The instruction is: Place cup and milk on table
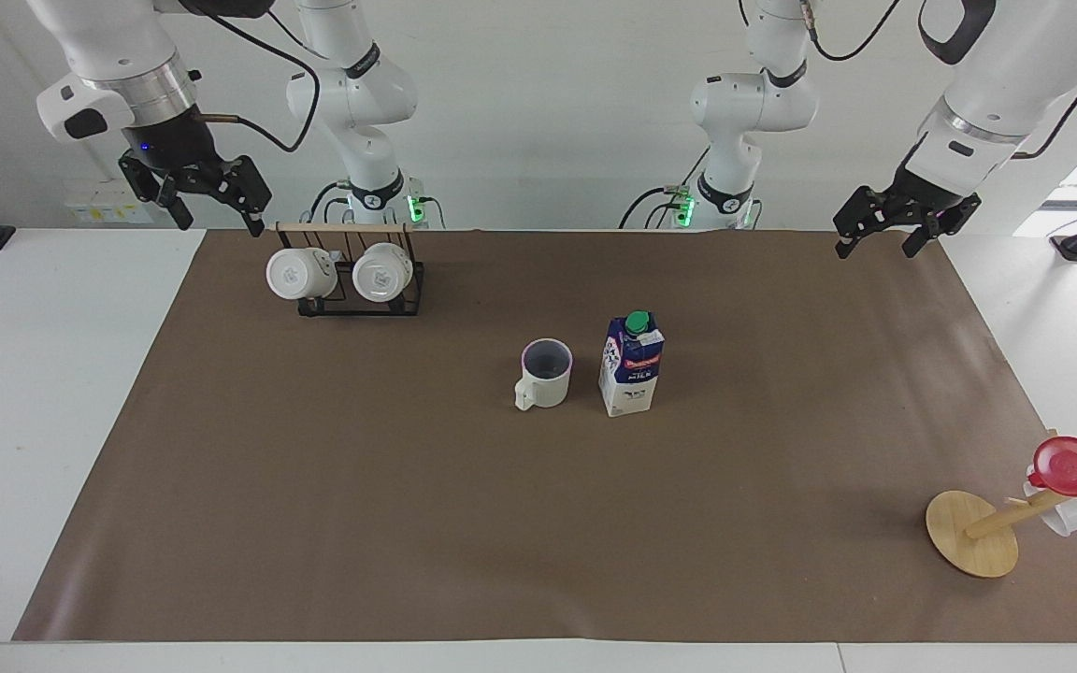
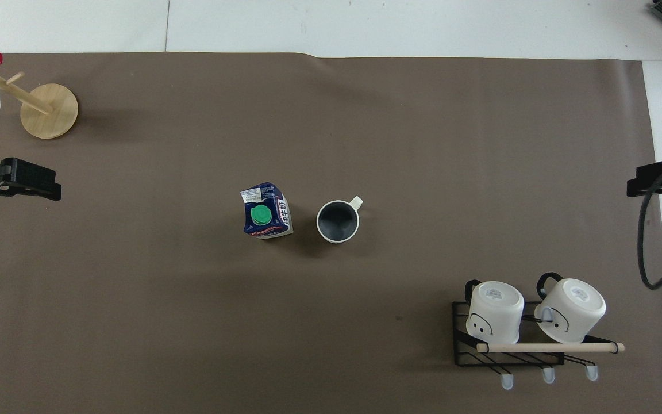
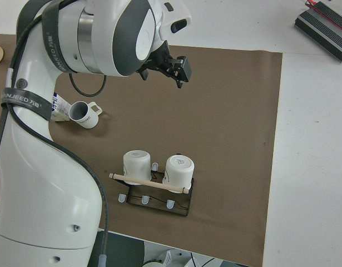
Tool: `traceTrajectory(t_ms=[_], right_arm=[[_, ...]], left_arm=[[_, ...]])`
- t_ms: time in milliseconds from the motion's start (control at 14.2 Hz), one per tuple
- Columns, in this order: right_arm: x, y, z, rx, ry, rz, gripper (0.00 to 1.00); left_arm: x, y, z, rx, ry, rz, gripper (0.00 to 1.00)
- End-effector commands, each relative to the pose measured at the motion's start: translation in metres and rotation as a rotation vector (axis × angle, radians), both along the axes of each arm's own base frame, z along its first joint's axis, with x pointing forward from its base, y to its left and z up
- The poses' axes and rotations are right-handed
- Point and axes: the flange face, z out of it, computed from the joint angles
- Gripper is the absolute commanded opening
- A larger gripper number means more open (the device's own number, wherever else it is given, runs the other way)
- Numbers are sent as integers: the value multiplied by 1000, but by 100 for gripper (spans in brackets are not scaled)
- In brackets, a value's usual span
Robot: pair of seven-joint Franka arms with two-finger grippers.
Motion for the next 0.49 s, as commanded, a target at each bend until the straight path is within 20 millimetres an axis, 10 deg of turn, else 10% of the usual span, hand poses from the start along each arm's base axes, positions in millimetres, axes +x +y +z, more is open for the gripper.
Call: traceTrajectory(t_ms=[0,422], right_arm=[[-2,0,1,3,8,-10,100],[-2,0,1,4,8,-10,100]], left_arm=[[-5,12,4,-6,11,8,100],[-8,12,3,-5,32,7,100]])
